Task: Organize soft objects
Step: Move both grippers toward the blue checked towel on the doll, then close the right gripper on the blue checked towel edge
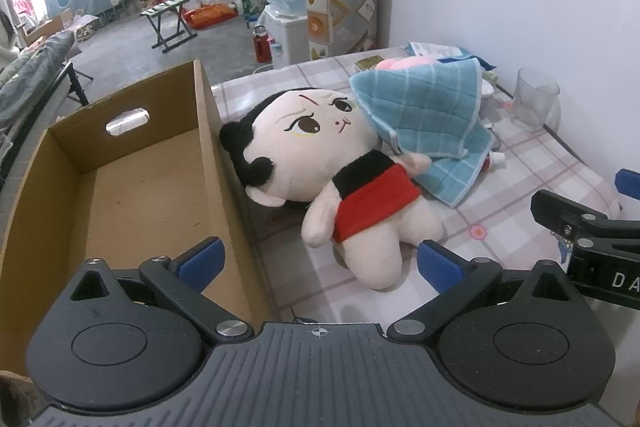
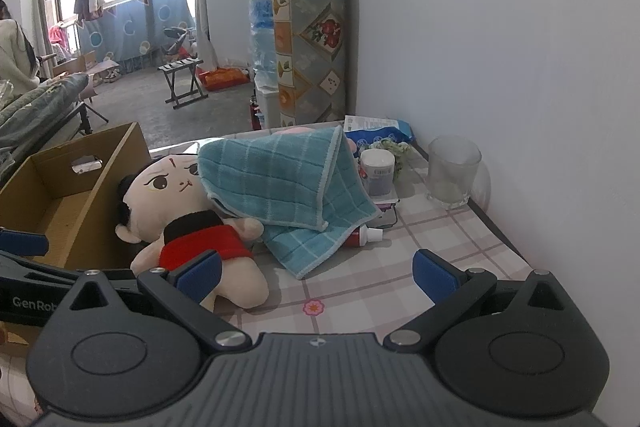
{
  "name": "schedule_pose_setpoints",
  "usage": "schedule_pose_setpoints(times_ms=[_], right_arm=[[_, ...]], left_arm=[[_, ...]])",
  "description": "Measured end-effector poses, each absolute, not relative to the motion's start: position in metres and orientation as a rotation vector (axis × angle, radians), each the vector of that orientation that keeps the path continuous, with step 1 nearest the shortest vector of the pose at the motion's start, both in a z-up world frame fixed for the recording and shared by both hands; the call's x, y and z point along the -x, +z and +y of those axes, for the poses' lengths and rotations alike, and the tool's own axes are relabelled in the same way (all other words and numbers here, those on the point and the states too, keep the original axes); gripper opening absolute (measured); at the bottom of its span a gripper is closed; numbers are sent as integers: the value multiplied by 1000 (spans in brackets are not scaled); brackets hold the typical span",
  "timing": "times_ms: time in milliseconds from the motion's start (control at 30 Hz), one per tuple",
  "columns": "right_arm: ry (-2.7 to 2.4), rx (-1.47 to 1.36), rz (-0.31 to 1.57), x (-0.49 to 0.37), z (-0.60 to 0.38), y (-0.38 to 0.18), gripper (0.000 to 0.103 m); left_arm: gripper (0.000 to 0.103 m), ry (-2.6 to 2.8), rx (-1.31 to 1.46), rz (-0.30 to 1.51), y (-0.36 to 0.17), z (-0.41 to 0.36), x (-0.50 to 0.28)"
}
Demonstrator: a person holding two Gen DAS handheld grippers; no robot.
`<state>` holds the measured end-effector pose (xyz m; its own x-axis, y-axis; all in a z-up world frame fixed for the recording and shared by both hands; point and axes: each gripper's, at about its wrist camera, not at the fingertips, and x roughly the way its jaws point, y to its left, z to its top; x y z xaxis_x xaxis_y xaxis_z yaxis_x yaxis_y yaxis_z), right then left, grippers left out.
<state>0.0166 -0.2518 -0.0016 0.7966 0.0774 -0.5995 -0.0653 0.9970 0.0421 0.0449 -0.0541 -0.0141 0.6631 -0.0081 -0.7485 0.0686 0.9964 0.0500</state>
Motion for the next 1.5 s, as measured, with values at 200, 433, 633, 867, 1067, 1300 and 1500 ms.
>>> schedule_pose_setpoints(times_ms=[200, 433, 633, 867, 1067, 1300, 1500], right_arm=[[83, -12, 640, -14, -250, 1, 61], [85, -11, 639, -14, -249, 1, 61], [85, -11, 638, -14, -249, 1, 61], [85, -14, 641, -15, -249, -1, 61], [95, -44, 618, -17, -259, -8, 61], [183, -67, 521, -19, -281, -24, 61], [266, -124, 445, -41, -299, -30, 61]], left_arm=[[103, -35, -72, 845, -12, -53, -41], [103, -33, -72, 845, -12, -53, -41], [103, -35, -73, 845, -12, -53, -41], [103, -31, -73, 847, -13, -52, -40], [103, -31, -95, 829, -12, -51, -41], [103, -72, -79, 771, 5, -48, -59], [102, -190, -8, 720, 22, -53, -87]])
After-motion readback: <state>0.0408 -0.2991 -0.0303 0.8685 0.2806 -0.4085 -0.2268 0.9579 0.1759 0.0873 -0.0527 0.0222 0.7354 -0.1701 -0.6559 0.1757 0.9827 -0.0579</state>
